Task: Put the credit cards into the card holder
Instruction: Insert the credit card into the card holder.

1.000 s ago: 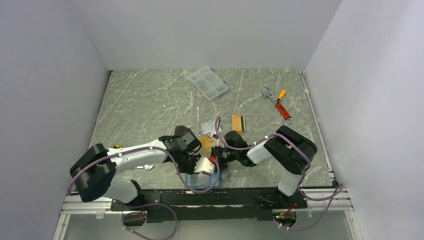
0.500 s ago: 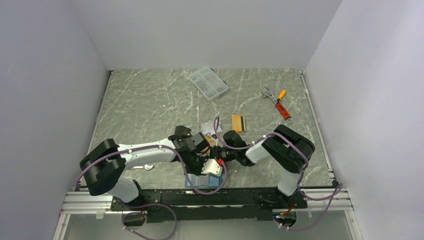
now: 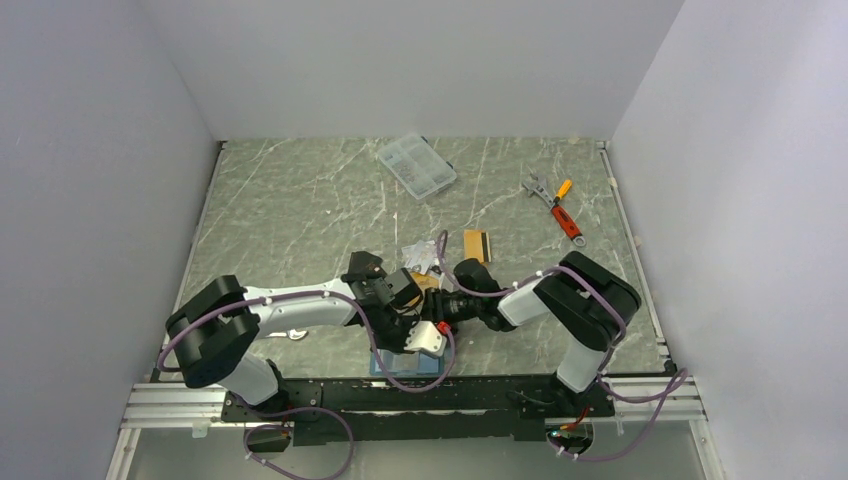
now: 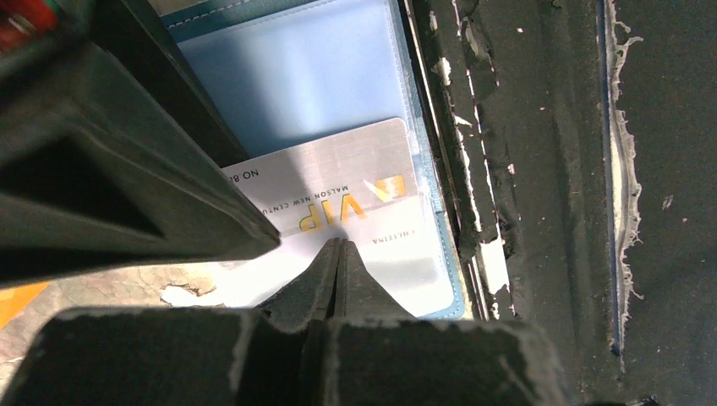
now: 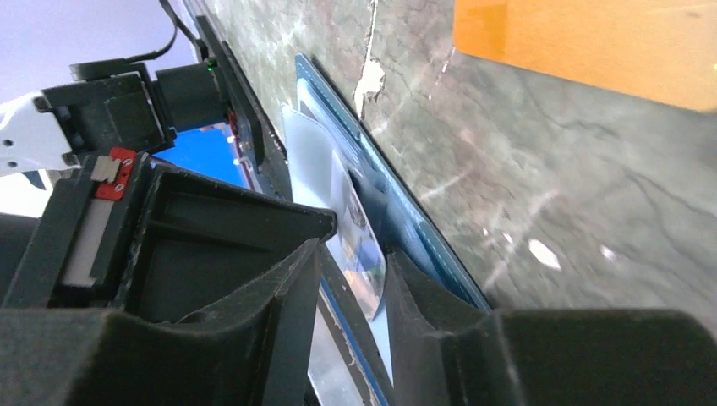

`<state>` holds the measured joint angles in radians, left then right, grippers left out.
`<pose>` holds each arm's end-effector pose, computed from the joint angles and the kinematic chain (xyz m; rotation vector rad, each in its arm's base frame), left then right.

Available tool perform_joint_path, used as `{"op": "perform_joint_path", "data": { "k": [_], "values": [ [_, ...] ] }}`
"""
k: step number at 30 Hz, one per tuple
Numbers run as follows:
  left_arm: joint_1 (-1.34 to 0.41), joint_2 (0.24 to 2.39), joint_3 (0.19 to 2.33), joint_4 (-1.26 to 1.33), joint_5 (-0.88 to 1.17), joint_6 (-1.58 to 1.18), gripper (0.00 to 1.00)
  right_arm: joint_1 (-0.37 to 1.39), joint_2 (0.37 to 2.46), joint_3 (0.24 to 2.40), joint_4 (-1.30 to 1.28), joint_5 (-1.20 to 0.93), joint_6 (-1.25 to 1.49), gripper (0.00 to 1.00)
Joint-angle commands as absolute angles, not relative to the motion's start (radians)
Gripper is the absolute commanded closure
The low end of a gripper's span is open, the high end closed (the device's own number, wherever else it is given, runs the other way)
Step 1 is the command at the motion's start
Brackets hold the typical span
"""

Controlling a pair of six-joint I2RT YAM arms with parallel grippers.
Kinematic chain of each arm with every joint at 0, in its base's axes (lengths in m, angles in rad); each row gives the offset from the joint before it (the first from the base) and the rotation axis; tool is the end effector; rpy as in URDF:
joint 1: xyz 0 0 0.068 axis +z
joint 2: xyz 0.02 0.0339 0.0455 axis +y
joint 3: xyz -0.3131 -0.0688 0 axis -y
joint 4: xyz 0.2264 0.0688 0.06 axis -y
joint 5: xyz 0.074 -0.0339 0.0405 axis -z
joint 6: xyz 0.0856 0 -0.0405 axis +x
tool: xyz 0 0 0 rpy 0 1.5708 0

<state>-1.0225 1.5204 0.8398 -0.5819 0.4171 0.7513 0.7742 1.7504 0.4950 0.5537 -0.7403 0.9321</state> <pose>0.1081 -0.2435 0.1853 2.2468 1.7117 -0.6512 0.1798 0.2566 0.1364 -0.2656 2.6676 1.5958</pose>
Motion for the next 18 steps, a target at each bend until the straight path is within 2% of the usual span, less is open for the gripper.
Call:
{"op": "perform_joint_path", "data": {
  "k": [1, 3, 7, 11, 18],
  "values": [
    [-1.032, 1.528, 0.793, -0.595, 0.405, 0.774, 1.0, 0.724, 1.709, 0.433, 0.532, -0.712, 0.922, 0.57],
    [-1.033, 1.522, 0.796, -0.597, 0.407, 0.77, 1.0, 0.724, 1.708, 0.426, 0.538, -0.726, 0.923, 0.54],
    [-1.032, 1.515, 0.799, -0.61, 0.407, 0.77, 1.0, 0.725, 1.677, 0.413, 0.51, -0.713, 0.916, 0.53],
    [-1.032, 1.489, 0.803, -0.623, 0.404, 0.772, 1.0, 0.732, 1.608, 0.419, 0.383, -0.652, 0.875, 0.59],
    [-1.029, 1.445, 0.868, -0.681, 0.402, 0.757, 1.0, 0.799, 1.454, 0.483, 0.142, -0.474, 0.818, 0.59]
  ]
}}
